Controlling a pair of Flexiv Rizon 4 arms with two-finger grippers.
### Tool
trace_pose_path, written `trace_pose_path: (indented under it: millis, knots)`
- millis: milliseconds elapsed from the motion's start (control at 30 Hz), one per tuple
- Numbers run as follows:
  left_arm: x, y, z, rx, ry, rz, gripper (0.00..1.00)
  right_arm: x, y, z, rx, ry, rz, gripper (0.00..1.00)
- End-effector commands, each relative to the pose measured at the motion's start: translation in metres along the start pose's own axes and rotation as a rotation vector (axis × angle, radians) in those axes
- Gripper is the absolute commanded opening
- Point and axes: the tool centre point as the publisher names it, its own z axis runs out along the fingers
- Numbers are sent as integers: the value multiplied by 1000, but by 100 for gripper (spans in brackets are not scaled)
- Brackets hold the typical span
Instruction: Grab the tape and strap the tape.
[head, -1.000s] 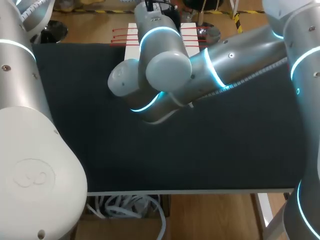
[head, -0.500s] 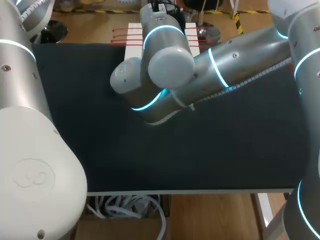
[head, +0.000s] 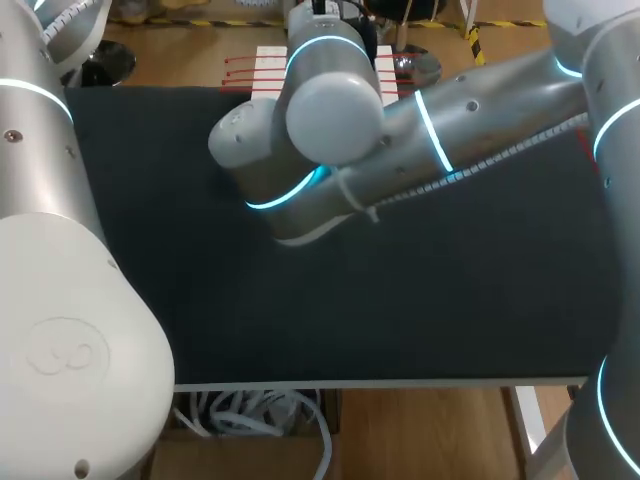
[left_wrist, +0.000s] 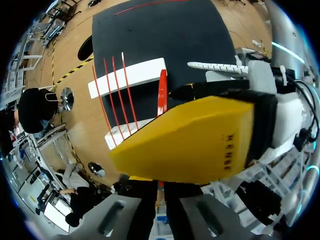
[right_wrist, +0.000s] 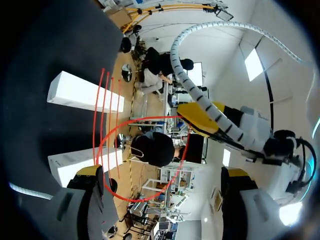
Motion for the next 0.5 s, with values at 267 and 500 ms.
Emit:
trace_pose_path:
  millis: [267, 500]
  knots:
    - [0, 0, -1, -2, 1, 1, 0, 12, -14, -13, -66, 18, -5, 100]
    - [0, 0, -1, -2, 1, 1, 0, 22, 13, -36, -221, 36, -5, 100]
